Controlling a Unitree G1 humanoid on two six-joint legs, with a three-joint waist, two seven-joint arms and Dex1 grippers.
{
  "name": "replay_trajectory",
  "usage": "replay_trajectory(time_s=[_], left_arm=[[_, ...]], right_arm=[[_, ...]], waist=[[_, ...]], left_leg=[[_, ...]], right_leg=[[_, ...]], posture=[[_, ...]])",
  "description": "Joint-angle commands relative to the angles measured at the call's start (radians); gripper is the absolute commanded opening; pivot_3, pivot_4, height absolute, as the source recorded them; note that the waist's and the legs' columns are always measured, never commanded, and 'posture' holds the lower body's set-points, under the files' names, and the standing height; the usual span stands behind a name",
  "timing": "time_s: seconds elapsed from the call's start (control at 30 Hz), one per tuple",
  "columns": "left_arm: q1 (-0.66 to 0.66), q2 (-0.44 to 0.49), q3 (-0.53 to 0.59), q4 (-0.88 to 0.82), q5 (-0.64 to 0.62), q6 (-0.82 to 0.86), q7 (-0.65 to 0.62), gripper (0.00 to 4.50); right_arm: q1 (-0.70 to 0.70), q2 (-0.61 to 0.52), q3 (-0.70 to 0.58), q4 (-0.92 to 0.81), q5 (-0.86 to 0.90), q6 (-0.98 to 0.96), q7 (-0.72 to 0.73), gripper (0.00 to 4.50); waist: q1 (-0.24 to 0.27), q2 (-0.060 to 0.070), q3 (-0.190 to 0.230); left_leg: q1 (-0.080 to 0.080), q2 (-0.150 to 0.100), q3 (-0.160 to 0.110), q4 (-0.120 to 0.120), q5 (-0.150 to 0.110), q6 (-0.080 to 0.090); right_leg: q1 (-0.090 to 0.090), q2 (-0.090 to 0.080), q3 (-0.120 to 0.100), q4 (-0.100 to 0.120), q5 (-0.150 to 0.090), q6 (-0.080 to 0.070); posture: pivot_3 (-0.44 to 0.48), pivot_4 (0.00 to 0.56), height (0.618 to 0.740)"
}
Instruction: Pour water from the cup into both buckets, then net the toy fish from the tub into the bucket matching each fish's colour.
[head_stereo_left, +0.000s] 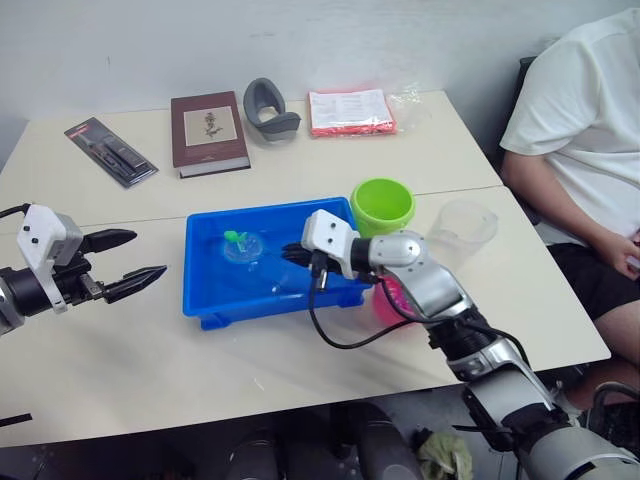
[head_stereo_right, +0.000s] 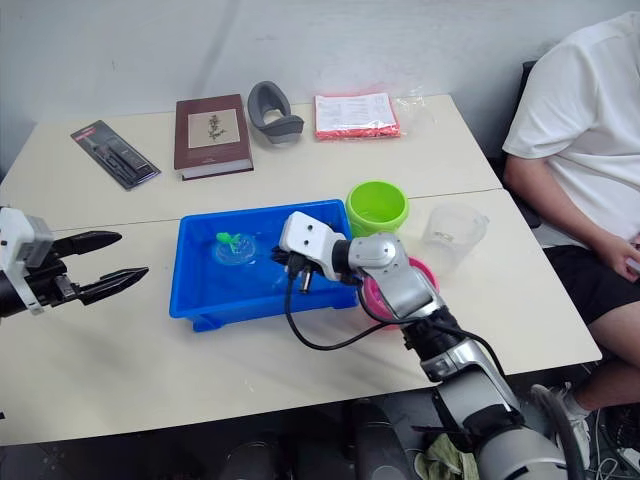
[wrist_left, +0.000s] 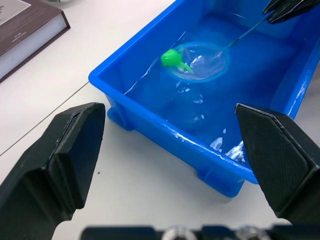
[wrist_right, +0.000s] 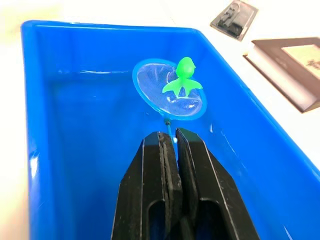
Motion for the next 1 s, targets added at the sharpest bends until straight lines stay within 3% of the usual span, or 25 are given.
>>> replay_trajectory(time_s=[0.03, 0.33, 0.53, 0.73, 0.87, 1.0], left_arm=[[-0.015, -0.004, 0.01, -0.003, -0.004, -0.025, 0.003, 4.46], [-0.063, -0.055, -0.022, 0.003, -0.021, -0.054, 0.005, 4.46], [-0.111, -0.09, -0.076, 0.026, -0.008, -0.078, -0.003, 4.46], [-0.175, -0.137, -0.147, 0.043, 0.003, -0.103, 0.001, 4.46], [-0.213, -0.167, -0.172, 0.053, 0.009, -0.112, 0.022, 4.46], [-0.247, -0.223, -0.217, 0.015, 0.0, -0.095, 0.046, 4.46]], right_arm=[[0.035, -0.058, -0.055, -0.11, 0.04, -0.055, 0.044, 0.0], [0.164, -0.226, -0.197, -0.288, 0.122, -0.111, 0.095, 0.0], [0.187, -0.327, -0.316, -0.305, 0.146, -0.13, 0.072, 0.0], [0.189, -0.419, -0.437, -0.183, 0.121, -0.307, 0.049, 0.0], [0.176, -0.495, -0.441, -0.053, 0.04, -0.513, 0.037, 0.0], [0.162, -0.524, -0.463, 0.077, -0.001, -0.593, -0.037, 0.0]], waist=[[0.004, 0.0, 0.0], [0.012, 0.0, 0.0], [0.018, -0.001, 0.0], [0.026, -0.001, 0.0], [0.031, -0.001, 0.0], [0.033, -0.001, 0.0]], left_leg=[[0.0, 0.0, 0.0, 0.0, 0.0, 0.0], [0.001, 0.0, 0.0, 0.0, 0.0, 0.0], [0.003, -0.001, 0.0, 0.001, 0.0, 0.0], [0.003, -0.001, 0.001, 0.001, 0.0, 0.0], [0.004, -0.001, 0.002, 0.001, 0.0, 0.0], [0.004, -0.001, 0.002, 0.001, 0.0, 0.0]], right_leg=[[0.0, 0.0, 0.0, 0.0, 0.0, 0.0], [0.001, 0.001, 0.0, -0.004, 0.0, 0.0], [0.002, 0.001, 0.001, -0.004, 0.0, 0.001], [0.002, 0.001, 0.001, -0.005, 0.0, 0.001], [0.003, 0.001, 0.002, -0.005, 0.001, 0.001], [0.003, 0.001, 0.002, -0.004, 0.001, 0.001]], posture=[[0.0, 0.15, 0.74], [0.0, 0.15, 0.74], [0.0, 0.15, 0.74], [0.0, 0.15, 0.74], [0.0, 0.15, 0.74], [0.0, 0.15, 0.74]])
